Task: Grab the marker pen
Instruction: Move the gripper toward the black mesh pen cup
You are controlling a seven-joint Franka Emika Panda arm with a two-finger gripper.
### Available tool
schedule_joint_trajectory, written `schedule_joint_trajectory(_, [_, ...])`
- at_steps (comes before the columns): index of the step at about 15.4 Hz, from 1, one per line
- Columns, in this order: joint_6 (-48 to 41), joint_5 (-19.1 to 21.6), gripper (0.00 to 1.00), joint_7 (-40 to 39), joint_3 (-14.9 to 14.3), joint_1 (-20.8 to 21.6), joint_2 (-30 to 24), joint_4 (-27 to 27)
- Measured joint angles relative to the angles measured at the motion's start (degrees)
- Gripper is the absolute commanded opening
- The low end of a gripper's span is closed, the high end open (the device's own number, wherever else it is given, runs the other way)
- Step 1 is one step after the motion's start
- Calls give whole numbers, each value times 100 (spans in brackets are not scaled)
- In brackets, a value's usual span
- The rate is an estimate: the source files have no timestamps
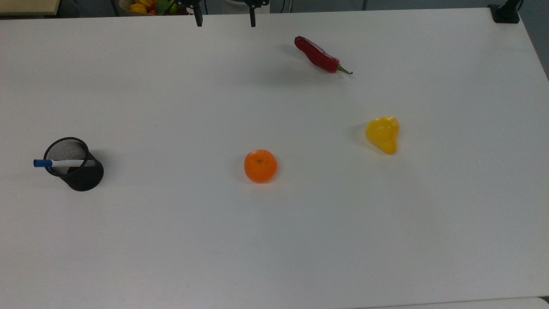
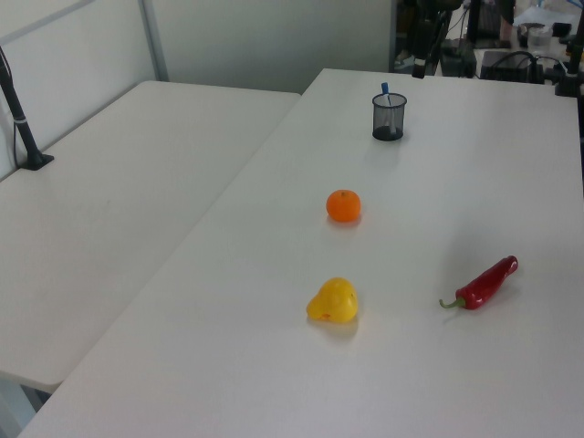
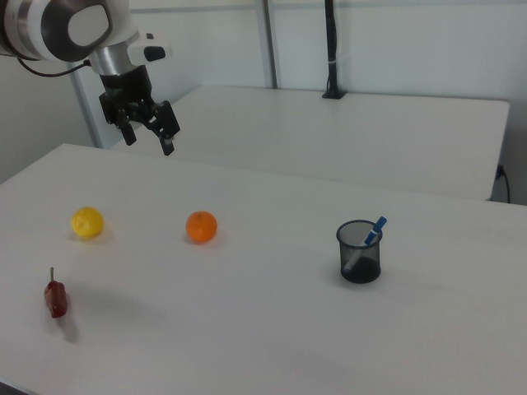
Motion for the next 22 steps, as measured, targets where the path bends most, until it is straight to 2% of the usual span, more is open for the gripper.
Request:
schedule_joint_trajectory(17, [0, 0, 100, 0, 0, 1, 5, -16])
schedule_joint_trajectory(22, [512, -1, 100, 0, -132, -8, 52, -28])
